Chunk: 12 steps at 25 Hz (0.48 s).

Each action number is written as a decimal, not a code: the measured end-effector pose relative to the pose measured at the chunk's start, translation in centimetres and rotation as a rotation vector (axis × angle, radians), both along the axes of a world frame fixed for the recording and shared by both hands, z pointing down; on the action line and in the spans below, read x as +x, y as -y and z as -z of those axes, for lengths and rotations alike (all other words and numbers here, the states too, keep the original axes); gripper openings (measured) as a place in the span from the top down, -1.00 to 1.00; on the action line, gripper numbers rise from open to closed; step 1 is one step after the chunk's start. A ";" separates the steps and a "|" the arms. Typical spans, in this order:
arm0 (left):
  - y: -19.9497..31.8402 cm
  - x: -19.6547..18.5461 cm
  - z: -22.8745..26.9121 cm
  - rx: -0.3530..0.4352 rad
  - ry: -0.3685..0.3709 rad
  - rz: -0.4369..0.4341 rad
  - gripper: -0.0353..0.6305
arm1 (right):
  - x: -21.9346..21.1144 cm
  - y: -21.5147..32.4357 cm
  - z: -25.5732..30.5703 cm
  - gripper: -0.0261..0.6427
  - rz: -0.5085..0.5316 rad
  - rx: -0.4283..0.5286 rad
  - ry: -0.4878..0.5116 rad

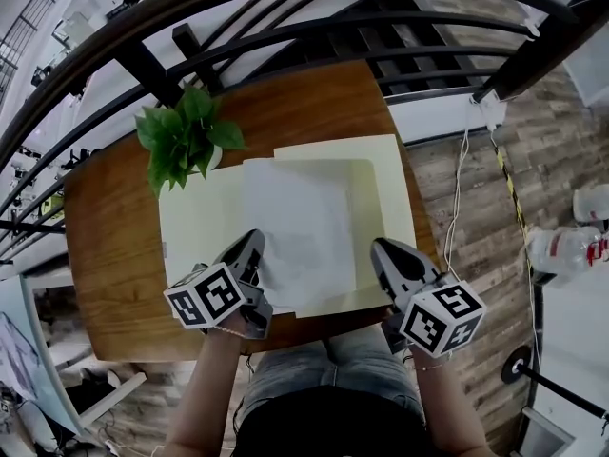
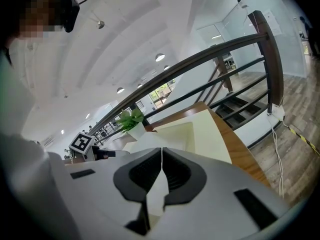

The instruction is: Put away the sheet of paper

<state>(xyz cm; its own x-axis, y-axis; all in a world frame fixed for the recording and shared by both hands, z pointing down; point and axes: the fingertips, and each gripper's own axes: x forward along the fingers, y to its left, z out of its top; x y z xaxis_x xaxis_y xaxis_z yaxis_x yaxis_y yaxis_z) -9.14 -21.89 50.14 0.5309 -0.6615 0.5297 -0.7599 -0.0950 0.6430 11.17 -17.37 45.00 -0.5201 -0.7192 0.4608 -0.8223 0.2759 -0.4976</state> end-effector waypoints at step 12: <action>0.9 3.6 0.1 -0.036 -0.068 -0.047 0.83 | 1.3 0.5 -0.1 0.84 -0.016 -0.004 0.005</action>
